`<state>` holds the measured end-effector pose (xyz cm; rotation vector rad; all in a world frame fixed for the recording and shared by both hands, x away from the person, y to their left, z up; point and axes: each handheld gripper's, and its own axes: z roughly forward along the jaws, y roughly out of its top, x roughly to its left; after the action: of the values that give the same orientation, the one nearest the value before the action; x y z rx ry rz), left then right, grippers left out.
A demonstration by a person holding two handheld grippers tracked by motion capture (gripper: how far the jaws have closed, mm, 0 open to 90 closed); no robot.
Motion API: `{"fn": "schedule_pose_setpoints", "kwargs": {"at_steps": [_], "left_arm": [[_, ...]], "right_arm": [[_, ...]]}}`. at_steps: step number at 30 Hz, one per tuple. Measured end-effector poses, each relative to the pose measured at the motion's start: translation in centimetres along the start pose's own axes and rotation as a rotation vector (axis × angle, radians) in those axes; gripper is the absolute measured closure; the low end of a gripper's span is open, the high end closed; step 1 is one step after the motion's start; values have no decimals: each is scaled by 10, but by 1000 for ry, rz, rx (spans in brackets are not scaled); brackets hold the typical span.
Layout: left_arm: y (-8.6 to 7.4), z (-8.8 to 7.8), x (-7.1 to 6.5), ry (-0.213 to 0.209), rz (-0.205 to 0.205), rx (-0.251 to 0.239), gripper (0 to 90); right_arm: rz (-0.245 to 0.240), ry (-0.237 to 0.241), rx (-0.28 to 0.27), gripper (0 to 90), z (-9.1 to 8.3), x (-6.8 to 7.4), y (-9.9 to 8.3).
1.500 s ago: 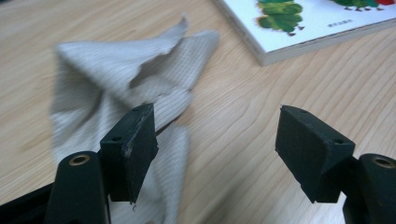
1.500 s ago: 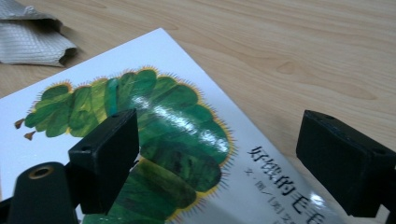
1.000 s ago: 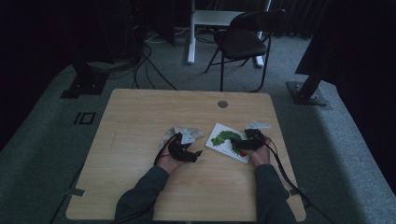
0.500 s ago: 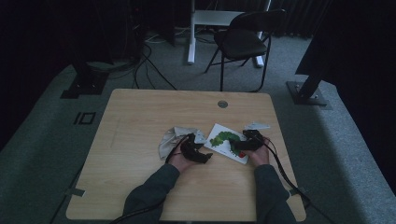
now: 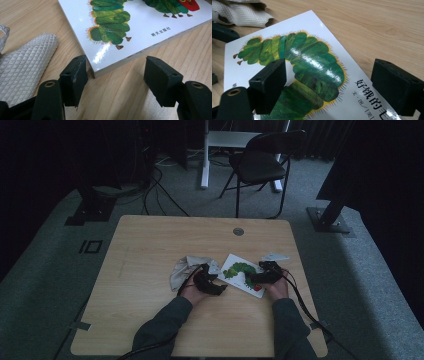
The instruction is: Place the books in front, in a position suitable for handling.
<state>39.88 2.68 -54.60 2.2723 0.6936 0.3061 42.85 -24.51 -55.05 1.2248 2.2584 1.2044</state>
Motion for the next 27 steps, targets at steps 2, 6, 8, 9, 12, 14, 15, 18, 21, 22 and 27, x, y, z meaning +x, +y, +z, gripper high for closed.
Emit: {"fn": "schedule_pose_setpoints", "kwargs": {"at_steps": [2,6,8,9,12,14,15,18,21,22,27], "left_arm": [[0,0,0,2,2,3,368],[0,-1,1,7,-9,-2,395],[-1,-2,0,13,-9,-2,404],[-1,-2,0,14,-9,-1,412],[-2,-3,0,14,-8,1,429],[-2,-4,-1,15,-8,3,440],[-2,-5,-1,15,-9,6,442],[-3,-6,-2,15,-8,7,444],[-4,-7,-3,15,-4,9,444],[-4,-7,-3,15,-4,9,445],[-7,-10,-6,12,-4,4,452]], "right_arm": [[-1,3,1,130,-1,0,0],[9,11,-1,130,-2,1,-1],[13,18,-3,130,-3,1,-2],[16,18,-1,130,-3,2,-2],[15,23,-1,130,-4,3,-3],[16,25,2,130,-5,4,-4],[15,25,3,130,-5,4,-4],[12,26,2,130,-6,6,-5],[11,28,2,130,-7,7,-6],[11,28,2,130,-7,7,-6],[7,30,6,130,-8,10,-8]]}}
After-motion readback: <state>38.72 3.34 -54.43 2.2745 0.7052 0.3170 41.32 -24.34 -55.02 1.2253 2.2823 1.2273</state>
